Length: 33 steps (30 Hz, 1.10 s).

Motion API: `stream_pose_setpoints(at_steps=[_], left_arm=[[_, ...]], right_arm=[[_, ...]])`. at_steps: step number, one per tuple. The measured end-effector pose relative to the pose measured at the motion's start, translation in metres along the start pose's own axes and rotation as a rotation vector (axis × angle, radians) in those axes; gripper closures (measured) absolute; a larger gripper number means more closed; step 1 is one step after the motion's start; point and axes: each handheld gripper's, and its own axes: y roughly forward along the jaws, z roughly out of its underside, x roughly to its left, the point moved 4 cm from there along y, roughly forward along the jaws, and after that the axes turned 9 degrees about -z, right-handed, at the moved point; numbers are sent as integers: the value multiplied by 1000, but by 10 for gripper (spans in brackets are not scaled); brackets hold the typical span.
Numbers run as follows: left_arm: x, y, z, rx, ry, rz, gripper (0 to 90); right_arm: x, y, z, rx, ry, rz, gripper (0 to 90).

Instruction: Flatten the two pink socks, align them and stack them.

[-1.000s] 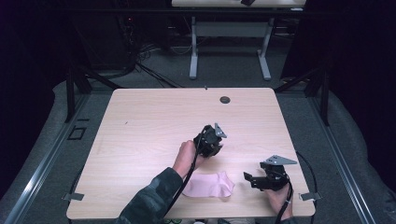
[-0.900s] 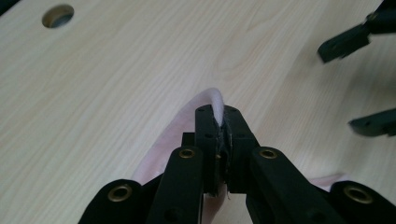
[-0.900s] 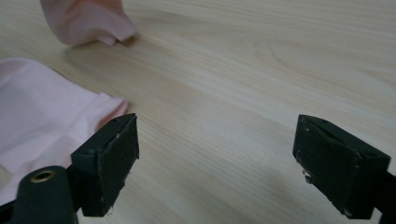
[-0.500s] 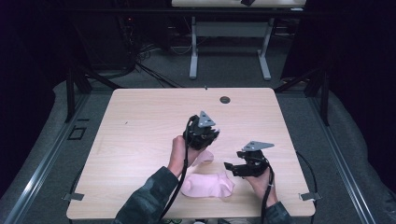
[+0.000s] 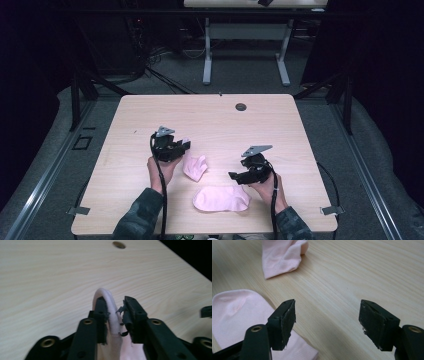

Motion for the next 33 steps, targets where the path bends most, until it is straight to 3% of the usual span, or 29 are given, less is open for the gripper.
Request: stream_pose_setpoints(at_steps=[4, 8, 12, 16, 17, 21, 30, 33], left_arm=[[20, -4, 14, 16, -23, -62, 408], [36, -17, 25, 21, 25, -130, 296], [49, -24, 37, 32, 54, -170, 239], [53, -30, 47, 49, 101, -170, 200], [53, -31, 49, 52, 107, -150, 190], [56, -37, 60, 44, 131, -133, 163], [54, -43, 77, 32, 165, -96, 185], [52, -43, 80, 42, 198, -94, 215]], right_arm=[[7, 3, -11, 24, -49, -2, 325], [21, 11, -27, 34, -136, -10, 392], [40, 28, -44, 60, -213, -48, 479], [61, 52, -54, 116, -308, -83, 534], [64, 56, -56, 123, -320, -85, 538], [73, 81, -59, 186, -359, -123, 562], [66, 104, -54, 240, -352, -161, 674], [65, 109, -53, 245, -349, -163, 727]])
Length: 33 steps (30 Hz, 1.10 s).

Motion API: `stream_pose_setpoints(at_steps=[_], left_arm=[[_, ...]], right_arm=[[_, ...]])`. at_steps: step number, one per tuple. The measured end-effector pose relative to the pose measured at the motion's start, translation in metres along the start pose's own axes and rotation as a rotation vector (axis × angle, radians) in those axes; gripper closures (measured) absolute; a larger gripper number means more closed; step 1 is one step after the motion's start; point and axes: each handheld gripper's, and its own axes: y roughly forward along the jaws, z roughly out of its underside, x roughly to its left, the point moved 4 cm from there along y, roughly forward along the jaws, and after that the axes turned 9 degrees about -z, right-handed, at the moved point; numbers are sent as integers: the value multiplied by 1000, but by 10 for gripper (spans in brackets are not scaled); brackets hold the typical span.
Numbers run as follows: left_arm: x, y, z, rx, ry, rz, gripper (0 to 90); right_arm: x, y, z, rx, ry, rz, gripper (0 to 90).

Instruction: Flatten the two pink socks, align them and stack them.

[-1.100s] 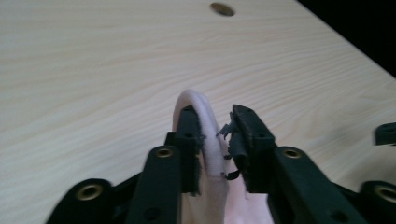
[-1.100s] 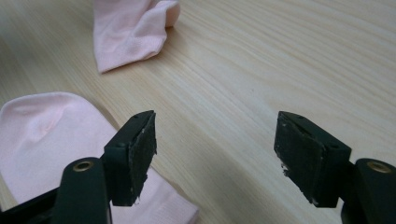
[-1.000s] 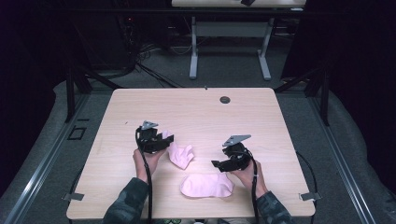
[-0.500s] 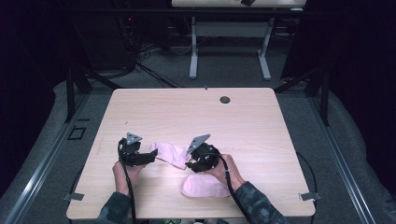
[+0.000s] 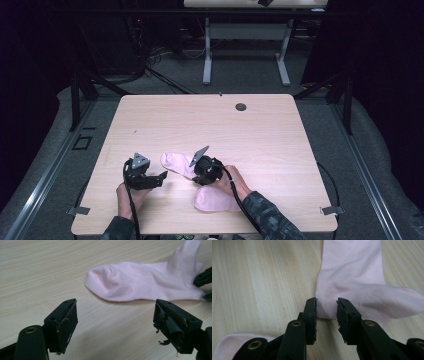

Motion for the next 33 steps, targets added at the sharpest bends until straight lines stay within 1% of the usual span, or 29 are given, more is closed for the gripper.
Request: stream_pose_setpoints(at_steps=[1, 2, 3, 5, 6, 7, 8, 10, 11, 12, 13, 16, 17, 18, 19, 21, 22, 23, 24, 25, 27, 30, 31, 32, 33], left_arm=[[0, 0, 0, -3, 9, 2, 223], [-1, 0, 0, -2, 10, 3, 227], [-1, 0, 1, -2, 8, 6, 234], [-2, -1, 0, -3, 10, 12, 245], [-3, -1, 0, -7, 15, 16, 247], [-4, -1, 0, -8, 17, 16, 252], [-4, -2, 0, -8, 27, 20, 256], [-5, -2, -1, -15, 30, 20, 262], [-6, -3, -1, -18, 29, 23, 262], [-6, -3, 0, -17, 33, 23, 261], [-6, -3, 1, -15, 36, 25, 260], [-6, -2, 4, -11, 33, 24, 247], [-5, -2, 5, -9, 29, 21, 242], [-5, -2, 6, -6, 30, 23, 239], [-5, -2, 7, -8, 31, 23, 234], [-5, -2, 9, -3, 34, 22, 230], [-5, -2, 9, -2, 32, 24, 229], [-5, -2, 10, -1, 32, 22, 226], [-4, -3, 10, -3, 31, 20, 226], [-4, -3, 10, -6, 29, 22, 226], [-5, -4, 11, -9, 33, 21, 227], [-6, -4, 12, -11, 47, 21, 230], [-6, -4, 12, -10, 49, 24, 231], [-7, -4, 11, -10, 52, 21, 232], [-8, -5, 11, -16, 54, 24, 235]], right_arm=[[0, 1, 0, 1, 2, -3, 747], [0, 1, 0, 5, 4, -5, 772], [-1, 1, 0, -2, 9, -23, 814], [-2, 2, 0, -18, 23, -27, 865], [-3, 2, 0, -20, 26, -31, 874], [-3, 2, 0, -24, 36, -26, 882], [-4, 2, 0, -23, 37, -23, 885], [-4, 1, 1, -31, 45, -16, 889], [-3, -1, 1, -41, 61, -24, 890], [-3, -5, 1, -48, 65, -29, 890], [-3, -8, 0, -65, 72, -24, 890], [-3, -15, 0, -79, 75, -20, 884], [-3, -16, -1, -98, 81, -19, 857], [-3, -17, -1, -101, 77, -12, 806], [-3, -17, -2, -103, 73, -12, 723], [-2, -15, -4, -107, 59, -22, 679], [-1, -12, -6, -106, 49, -19, 669], [0, -9, -7, -99, 45, -22, 663], [0, -6, -8, -81, 36, -20, 659], [0, -2, -8, -67, 32, -19, 665], [-2, 5, -7, -45, 37, -3, 713], [-5, 5, -7, -55, 51, -6, 815], [-6, 5, -6, -63, 60, -8, 834], [-7, 4, -5, -56, 63, -13, 848], [-7, 4, -5, -68, 75, -19, 863]])
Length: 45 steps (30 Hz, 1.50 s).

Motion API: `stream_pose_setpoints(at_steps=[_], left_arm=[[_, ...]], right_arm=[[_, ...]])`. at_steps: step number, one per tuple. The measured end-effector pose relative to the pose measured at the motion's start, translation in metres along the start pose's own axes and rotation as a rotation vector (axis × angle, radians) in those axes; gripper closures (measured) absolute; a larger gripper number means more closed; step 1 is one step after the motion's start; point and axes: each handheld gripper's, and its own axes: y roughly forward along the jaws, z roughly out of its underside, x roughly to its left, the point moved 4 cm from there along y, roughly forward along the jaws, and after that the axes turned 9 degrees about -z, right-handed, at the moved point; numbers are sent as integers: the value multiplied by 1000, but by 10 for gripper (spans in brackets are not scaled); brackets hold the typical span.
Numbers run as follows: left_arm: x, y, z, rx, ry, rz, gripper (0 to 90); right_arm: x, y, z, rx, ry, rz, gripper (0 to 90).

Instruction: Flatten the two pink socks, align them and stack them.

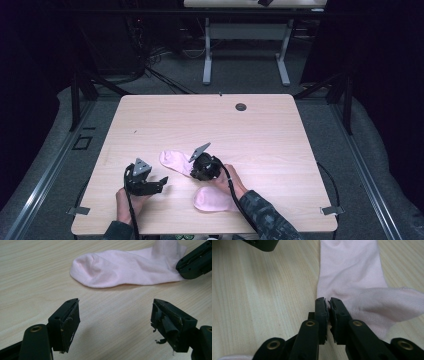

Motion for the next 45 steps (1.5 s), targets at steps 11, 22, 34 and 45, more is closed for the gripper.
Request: stream_pose_setpoints(at_steps=[11, 22, 34, 45], left_arm=[[-37, 1, -27, -75, 145, 68, 281], [-102, 25, -62, -116, 322, 218, 605], [-115, 34, -92, -25, 248, 284, 885], [-120, 30, -124, -10, 174, 305, 884]], right_arm=[[3, -43, 4, -105, 95, -80, 884], [-3, -92, 19, -210, 188, -124, 883], [-2, -109, 60, -246, 130, 75, 615], [21, -89, 59, -206, -35, 341, 432]])
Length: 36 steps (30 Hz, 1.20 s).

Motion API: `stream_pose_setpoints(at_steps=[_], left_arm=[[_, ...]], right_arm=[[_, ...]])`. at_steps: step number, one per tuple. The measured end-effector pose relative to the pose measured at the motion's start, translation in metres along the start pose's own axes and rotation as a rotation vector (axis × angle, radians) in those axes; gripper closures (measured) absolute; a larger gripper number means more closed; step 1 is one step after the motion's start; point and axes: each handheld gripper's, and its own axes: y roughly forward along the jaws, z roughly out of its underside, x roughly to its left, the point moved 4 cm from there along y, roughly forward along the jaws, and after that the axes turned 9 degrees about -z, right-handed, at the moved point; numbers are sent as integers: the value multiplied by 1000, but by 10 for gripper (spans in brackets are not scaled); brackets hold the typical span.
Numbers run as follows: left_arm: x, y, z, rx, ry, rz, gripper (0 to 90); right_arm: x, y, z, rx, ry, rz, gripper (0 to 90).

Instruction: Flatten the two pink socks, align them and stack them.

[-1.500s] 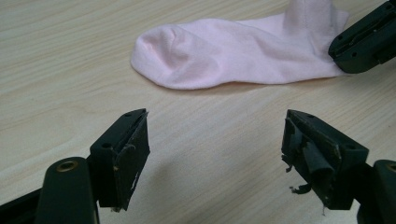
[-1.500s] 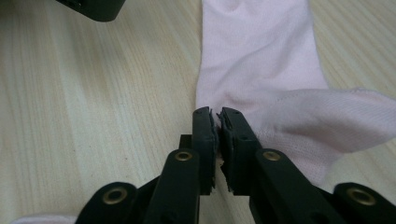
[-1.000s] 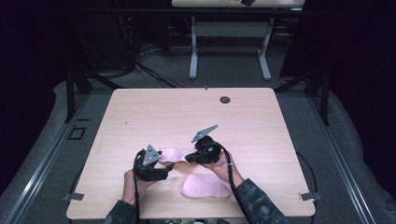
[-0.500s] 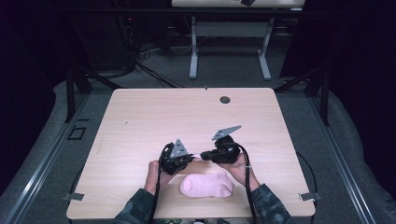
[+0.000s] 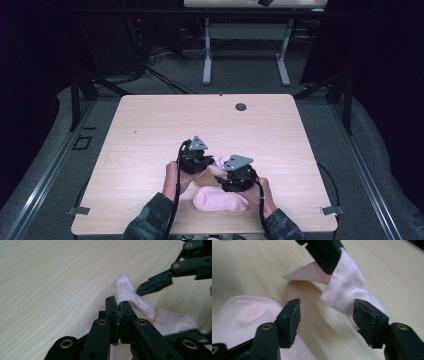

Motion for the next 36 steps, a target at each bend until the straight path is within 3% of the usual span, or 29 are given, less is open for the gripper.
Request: stream_pose_setpoints(at_steps=[3, 8, 13, 15, 17, 21, 24, 27, 29, 33, 36], left_arm=[[-2, 0, -1, 4, 12, 20, 884], [-1, -1, 1, -8, 10, 54, 880], [0, -1, 2, -5, 21, 61, 864], [0, -1, 3, -1, 28, 62, 822], [-2, 0, 8, 6, 37, 59, 724], [-4, 1, 29, 38, 63, -3, 553], [-6, 2, 46, 58, 80, -38, 530], [-7, 6, 59, 92, 89, -77, 573], [-5, 8, 64, 99, 85, -77, 644], [0, 9, 61, 47, 73, -52, 872], [1, 11, 57, 51, 75, -47, 884]], right_arm=[[-7, 0, -2, -31, -7, 54, 608], [-17, -13, -2, -91, 15, 29, 845], [-23, -22, -4, -101, 32, 5, 870], [-26, -26, -5, -108, 52, -11, 873], [-28, -32, -7, -117, 72, -24, 874], [-32, -42, -11, -101, 100, -33, 874], [-32, -46, -13, -88, 119, -41, 874], [-33, -47, -12, -76, 131, -37, 874], [-34, -48, -11, -68, 143, -44, 874], [-35, -48, -8, -61, 159, -48, 875], [-36, -51, -6, -61, 166, -52, 875]])
